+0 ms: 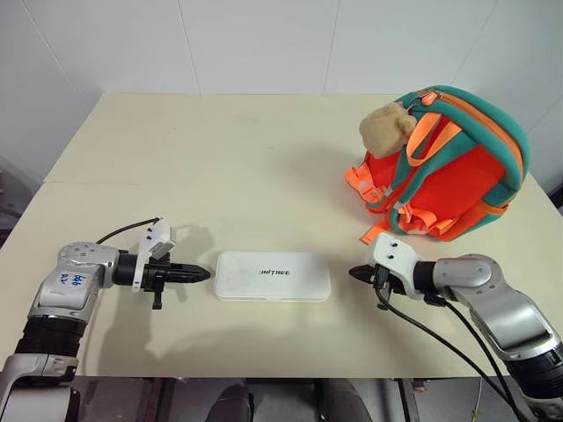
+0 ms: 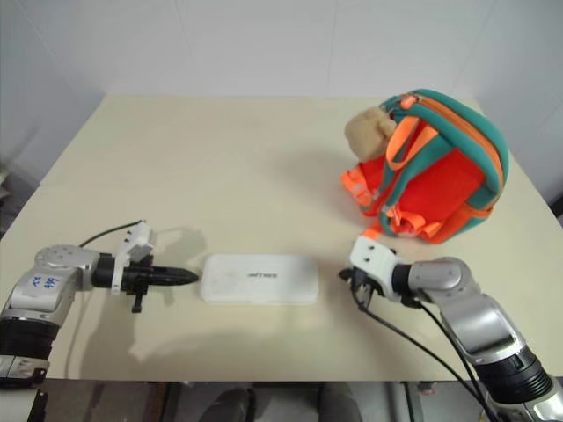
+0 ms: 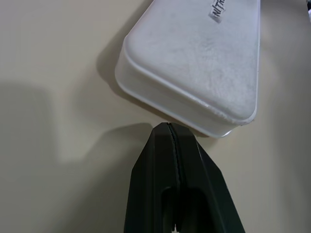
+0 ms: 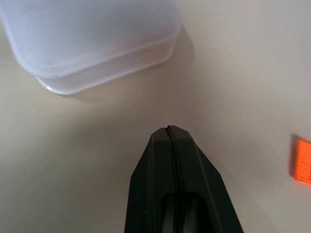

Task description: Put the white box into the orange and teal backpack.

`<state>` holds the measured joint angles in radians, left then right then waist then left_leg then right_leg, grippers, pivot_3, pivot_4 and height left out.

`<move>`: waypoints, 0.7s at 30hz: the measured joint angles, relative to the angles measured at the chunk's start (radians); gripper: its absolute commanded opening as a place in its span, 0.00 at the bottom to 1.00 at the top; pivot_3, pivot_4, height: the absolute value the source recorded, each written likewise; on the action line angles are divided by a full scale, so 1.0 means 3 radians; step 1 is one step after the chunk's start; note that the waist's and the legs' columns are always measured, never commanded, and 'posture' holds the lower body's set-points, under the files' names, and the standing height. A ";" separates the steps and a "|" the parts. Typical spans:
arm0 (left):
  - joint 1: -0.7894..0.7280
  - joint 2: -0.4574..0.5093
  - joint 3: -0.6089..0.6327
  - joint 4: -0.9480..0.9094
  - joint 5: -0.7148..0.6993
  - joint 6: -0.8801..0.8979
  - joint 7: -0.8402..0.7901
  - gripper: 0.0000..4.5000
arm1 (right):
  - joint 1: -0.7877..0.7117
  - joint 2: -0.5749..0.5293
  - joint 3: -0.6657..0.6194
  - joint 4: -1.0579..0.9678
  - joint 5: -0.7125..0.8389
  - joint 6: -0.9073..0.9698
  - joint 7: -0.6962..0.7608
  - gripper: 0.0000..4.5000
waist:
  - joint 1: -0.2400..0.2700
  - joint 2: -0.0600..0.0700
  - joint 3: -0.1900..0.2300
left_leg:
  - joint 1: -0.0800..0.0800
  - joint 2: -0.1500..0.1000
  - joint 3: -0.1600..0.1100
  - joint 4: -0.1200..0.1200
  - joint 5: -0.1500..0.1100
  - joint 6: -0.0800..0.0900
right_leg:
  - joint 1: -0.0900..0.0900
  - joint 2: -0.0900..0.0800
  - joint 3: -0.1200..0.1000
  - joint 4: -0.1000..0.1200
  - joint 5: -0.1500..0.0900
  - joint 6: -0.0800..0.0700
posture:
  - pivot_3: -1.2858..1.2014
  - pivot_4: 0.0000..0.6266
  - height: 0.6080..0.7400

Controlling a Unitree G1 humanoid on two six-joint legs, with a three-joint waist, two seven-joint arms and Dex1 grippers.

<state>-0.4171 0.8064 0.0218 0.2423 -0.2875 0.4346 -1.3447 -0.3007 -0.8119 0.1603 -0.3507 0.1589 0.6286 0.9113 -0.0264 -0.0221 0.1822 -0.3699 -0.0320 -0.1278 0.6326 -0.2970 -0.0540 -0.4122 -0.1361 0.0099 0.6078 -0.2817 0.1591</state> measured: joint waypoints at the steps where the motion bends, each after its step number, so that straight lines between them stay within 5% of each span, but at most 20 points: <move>1: 0.0000 0.0010 0.0016 0.0012 -0.0001 0.0000 0.0022 0.00 | 0.0000 -0.0001 -0.0028 0.0008 0.0001 -0.0007 -0.0005 0.03 | 0.0003 0.0000 0.0000 | 0.0000 0.0000 0.0000 0.0000 0.0000 0.0000 | 0.0000 0.0000 0.0000 0.0000 0.0000 0.0000 | 0.52 0.24 1.00; 4: -0.0002 0.0069 0.0088 0.0050 -0.0003 0.0000 0.0119 0.00 | -0.0013 -0.0002 -0.0119 0.0028 0.0004 -0.0056 -0.0029 0.03 | 0.0003 0.0000 0.0000 | 0.0000 0.0000 0.0000 0.0000 0.0000 0.0000 | 0.0000 0.0000 0.0000 0.0000 0.0000 0.0000 | 0.52 0.24 1.00; 17: -0.0167 0.0130 0.0329 0.0119 -0.0228 0.0662 0.0524 0.88 | -0.0133 -0.0036 -0.0323 0.0038 0.0302 0.0103 0.0048 0.98 | 0.0001 0.0000 0.0000 | -0.0001 0.0000 0.0000 -0.0001 0.0000 -0.0001 | 0.0000 0.0000 0.0000 0.0001 0.0000 0.0000 | 0.52 0.24 1.00; 19: -0.0166 0.0131 0.0373 0.0104 -0.0278 0.0719 0.0549 1.00 | -0.0113 -0.0054 -0.0350 0.0001 0.0328 0.0103 0.0055 1.00 | 0.0004 0.0000 0.0000 | -0.0001 0.0000 0.0000 -0.0001 0.0000 -0.0001 | 0.0000 0.0000 0.0000 0.0001 0.0000 0.0000 | 0.52 0.24 1.00; 21: -0.0161 0.0152 0.0424 0.0079 -0.0336 0.0781 0.0568 1.00 | -0.0090 -0.0078 -0.0360 -0.0004 0.0332 0.0103 0.0059 1.00 | 0.0004 0.0000 0.0000 | -0.0001 0.0000 0.0000 -0.0001 0.0000 -0.0001 | 0.0000 0.0000 0.0000 0.0001 0.0000 0.0000 | 0.52 0.24 1.00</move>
<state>-0.4654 0.8521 0.1491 0.2660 -0.3884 0.6690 -1.1745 -0.3277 -0.8352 0.0524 -0.3520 0.2585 0.6595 0.9289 -0.0252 -0.0220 0.1823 -0.3702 -0.0320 -0.1277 0.6325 -0.2971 -0.0542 -0.4122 -0.1361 0.0099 0.6082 -0.2816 0.1592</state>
